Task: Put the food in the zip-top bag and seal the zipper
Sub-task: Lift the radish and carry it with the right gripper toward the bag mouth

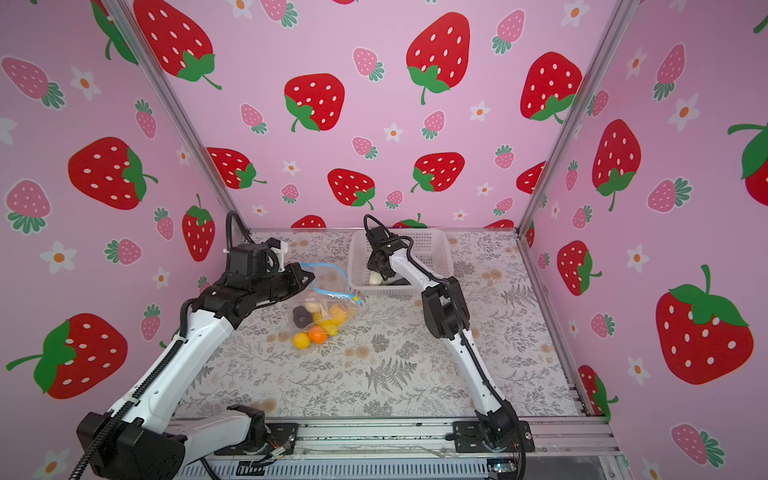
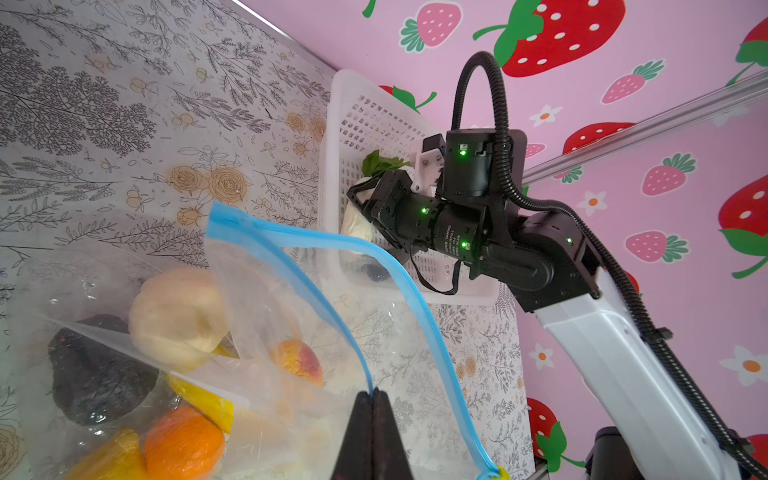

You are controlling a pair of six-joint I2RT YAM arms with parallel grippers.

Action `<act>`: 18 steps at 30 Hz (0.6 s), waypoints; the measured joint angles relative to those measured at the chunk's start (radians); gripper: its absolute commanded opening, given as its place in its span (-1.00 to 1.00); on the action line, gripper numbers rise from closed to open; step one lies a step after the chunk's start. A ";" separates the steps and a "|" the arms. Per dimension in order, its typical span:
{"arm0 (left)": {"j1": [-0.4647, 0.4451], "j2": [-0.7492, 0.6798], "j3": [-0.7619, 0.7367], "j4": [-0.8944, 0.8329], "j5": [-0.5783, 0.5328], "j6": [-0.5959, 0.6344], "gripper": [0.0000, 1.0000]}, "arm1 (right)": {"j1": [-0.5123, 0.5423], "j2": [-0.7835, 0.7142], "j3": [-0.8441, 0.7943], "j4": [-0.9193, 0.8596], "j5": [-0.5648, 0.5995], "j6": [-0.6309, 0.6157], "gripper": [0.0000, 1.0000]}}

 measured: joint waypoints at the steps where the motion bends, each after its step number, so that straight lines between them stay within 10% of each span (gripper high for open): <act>1: 0.000 0.000 0.000 0.000 0.000 0.000 -1.00 | -0.002 -0.002 -0.001 0.003 0.000 -0.003 -0.13; 18: 0.001 0.028 0.048 -0.031 0.015 0.003 -1.00 | -0.022 -0.342 -0.224 0.245 -0.009 -0.129 -0.15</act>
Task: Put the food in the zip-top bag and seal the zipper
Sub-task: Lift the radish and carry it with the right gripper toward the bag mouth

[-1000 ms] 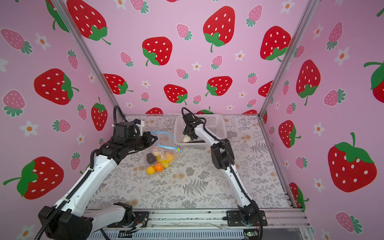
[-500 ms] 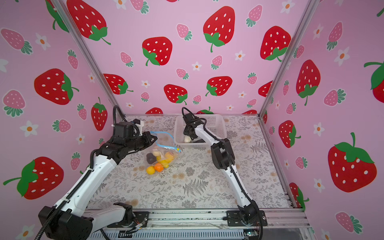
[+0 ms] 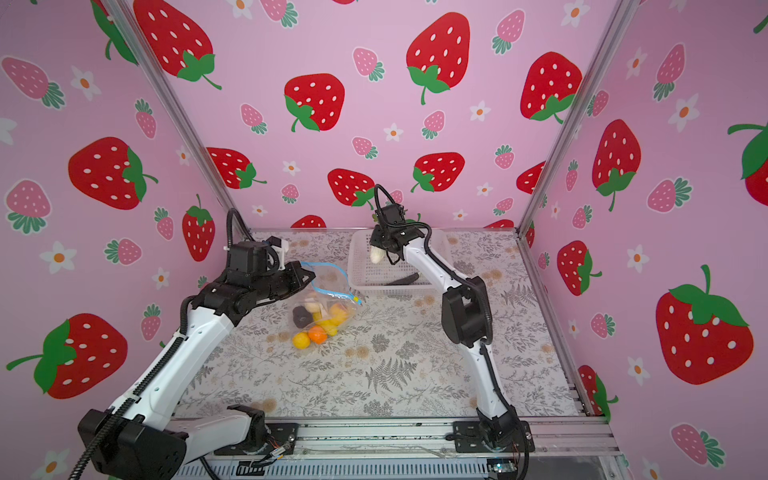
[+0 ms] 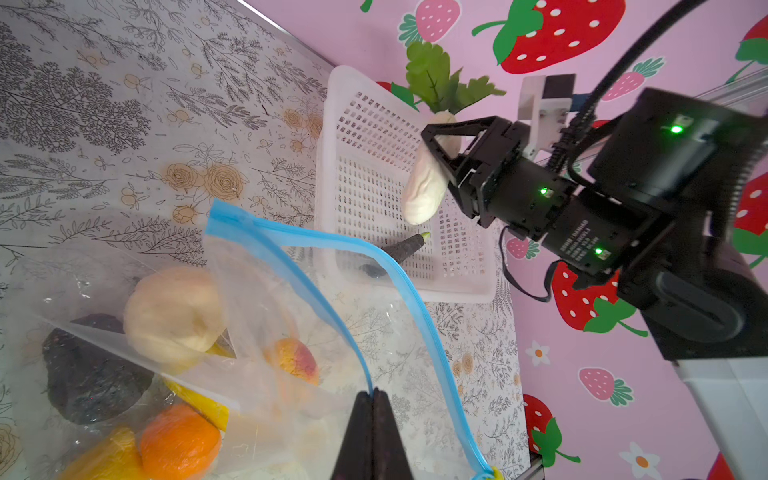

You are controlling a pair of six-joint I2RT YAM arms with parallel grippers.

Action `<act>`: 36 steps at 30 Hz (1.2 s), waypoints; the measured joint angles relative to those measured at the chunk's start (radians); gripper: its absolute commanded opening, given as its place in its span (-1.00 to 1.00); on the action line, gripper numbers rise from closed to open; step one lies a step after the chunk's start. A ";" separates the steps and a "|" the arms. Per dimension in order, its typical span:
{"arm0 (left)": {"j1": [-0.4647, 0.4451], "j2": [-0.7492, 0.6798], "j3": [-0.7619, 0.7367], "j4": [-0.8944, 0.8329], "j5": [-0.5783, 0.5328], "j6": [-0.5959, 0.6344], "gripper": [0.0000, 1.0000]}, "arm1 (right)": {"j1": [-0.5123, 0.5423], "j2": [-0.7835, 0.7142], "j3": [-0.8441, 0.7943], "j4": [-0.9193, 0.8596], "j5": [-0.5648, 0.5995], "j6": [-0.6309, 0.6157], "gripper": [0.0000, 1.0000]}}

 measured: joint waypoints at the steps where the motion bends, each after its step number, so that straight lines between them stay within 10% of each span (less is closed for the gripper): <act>1: 0.000 0.006 0.013 -0.006 0.001 0.000 -1.00 | -0.001 -0.031 -0.032 0.030 -0.002 -0.013 -0.15; 18: 0.000 0.078 0.128 -0.026 0.011 0.007 -1.00 | 0.069 -0.529 -0.592 0.525 -0.159 -0.148 -0.20; 36: 0.000 0.078 0.154 -0.032 0.010 0.008 -1.00 | 0.211 -0.546 -0.661 0.733 -0.218 -0.187 -0.19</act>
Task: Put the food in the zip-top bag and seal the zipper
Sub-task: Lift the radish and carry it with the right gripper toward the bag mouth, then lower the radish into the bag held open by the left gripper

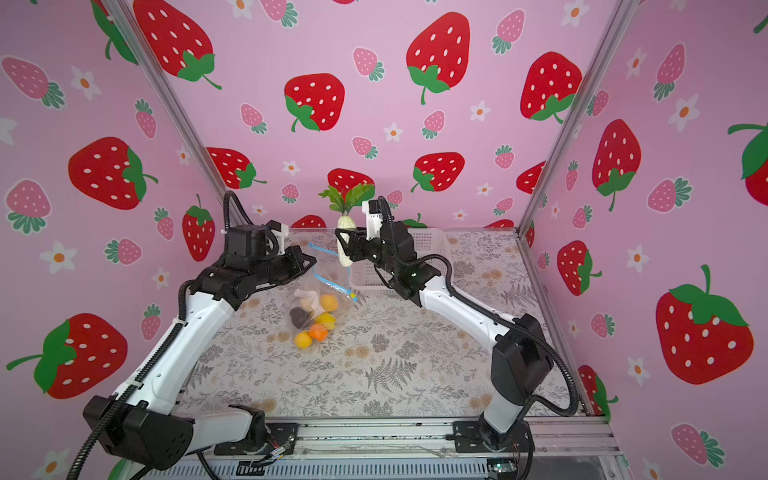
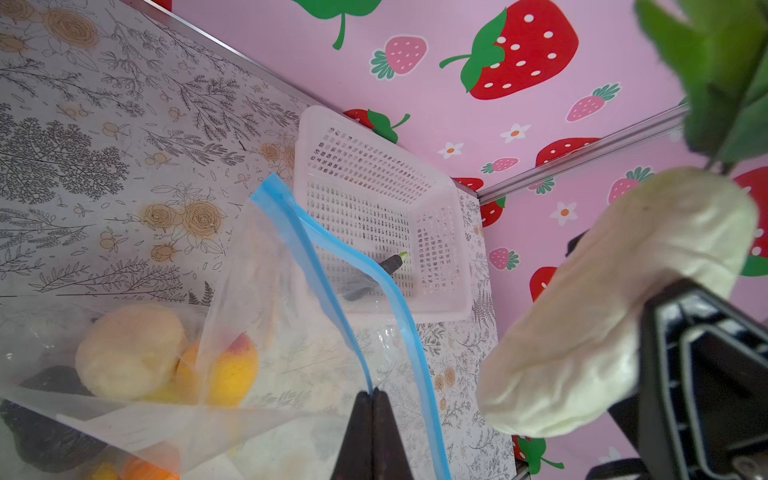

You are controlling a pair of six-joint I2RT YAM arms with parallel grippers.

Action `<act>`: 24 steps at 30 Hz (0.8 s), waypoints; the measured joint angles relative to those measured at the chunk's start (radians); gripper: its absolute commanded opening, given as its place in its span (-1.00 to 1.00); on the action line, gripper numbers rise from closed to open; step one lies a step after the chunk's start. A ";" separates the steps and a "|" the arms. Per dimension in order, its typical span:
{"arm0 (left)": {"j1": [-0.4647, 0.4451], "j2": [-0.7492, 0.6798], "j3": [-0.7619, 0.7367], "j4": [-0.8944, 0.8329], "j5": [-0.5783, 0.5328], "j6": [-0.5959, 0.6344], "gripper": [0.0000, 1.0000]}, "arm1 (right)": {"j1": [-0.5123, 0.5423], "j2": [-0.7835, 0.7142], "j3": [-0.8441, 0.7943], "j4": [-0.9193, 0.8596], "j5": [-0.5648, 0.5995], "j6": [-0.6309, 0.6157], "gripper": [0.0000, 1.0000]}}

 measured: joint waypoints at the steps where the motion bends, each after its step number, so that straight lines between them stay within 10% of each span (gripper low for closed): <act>1: 0.000 0.000 0.001 0.000 0.000 0.000 -1.00 | 0.004 0.005 0.000 0.001 0.000 -0.005 -0.18; 24: 0.000 0.000 0.010 0.000 -0.008 0.005 -1.00 | 0.035 0.071 -0.011 -0.031 -0.055 -0.104 0.01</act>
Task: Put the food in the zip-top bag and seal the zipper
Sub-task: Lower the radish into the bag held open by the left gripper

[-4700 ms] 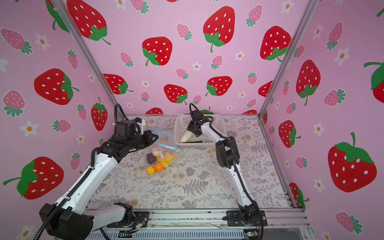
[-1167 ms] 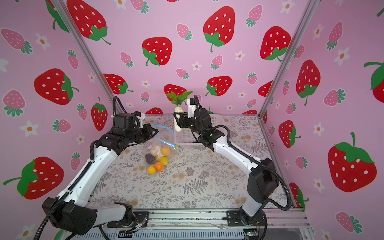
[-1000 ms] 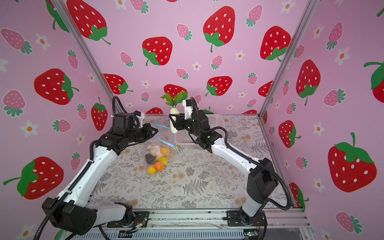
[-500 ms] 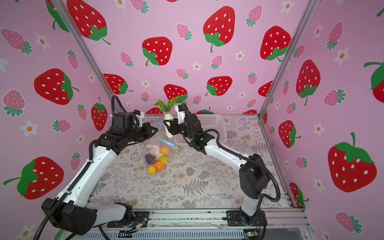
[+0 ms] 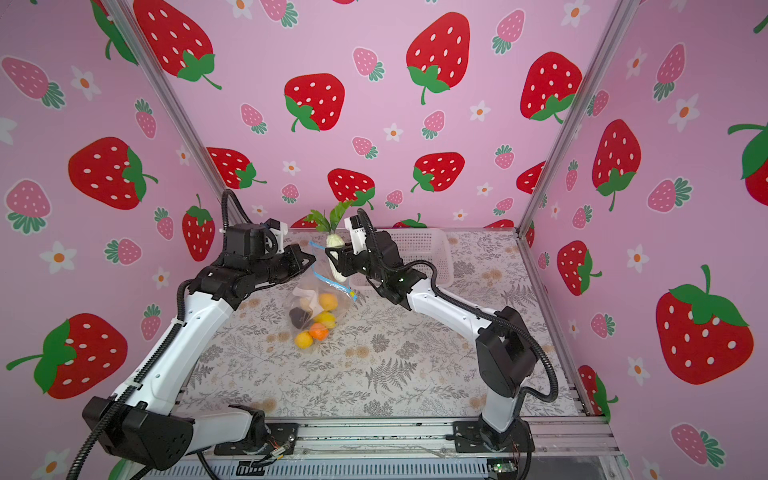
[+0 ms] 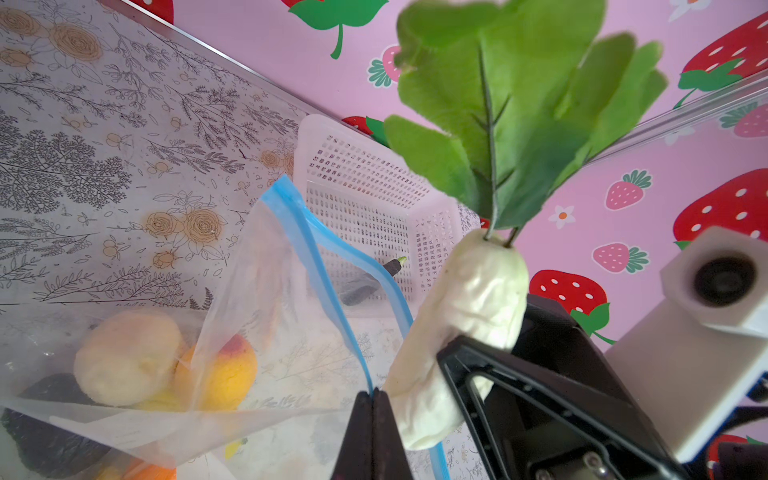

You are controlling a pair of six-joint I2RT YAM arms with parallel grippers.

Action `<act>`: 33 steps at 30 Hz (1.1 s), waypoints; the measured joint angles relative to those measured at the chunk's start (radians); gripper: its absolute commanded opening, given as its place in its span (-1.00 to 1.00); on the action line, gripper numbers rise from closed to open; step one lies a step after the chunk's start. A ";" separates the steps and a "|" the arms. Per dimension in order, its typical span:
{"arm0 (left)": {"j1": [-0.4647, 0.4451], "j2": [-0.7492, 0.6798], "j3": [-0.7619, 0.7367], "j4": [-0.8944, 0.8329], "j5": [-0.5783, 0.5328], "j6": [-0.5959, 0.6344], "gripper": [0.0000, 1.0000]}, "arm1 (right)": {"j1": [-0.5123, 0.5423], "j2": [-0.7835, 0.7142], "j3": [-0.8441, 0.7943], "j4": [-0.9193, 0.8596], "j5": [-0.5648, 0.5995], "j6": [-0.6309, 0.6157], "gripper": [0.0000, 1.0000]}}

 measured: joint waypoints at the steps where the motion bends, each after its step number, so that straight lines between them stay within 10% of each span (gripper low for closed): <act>1: 0.000 0.000 0.000 0.000 0.000 0.000 -1.00 | 0.000 -0.001 0.000 -0.002 -0.006 -0.005 0.02; 33: 0.002 -0.005 0.000 0.000 -0.003 0.014 -1.00 | -0.021 0.019 0.043 -0.114 -0.175 -0.044 0.21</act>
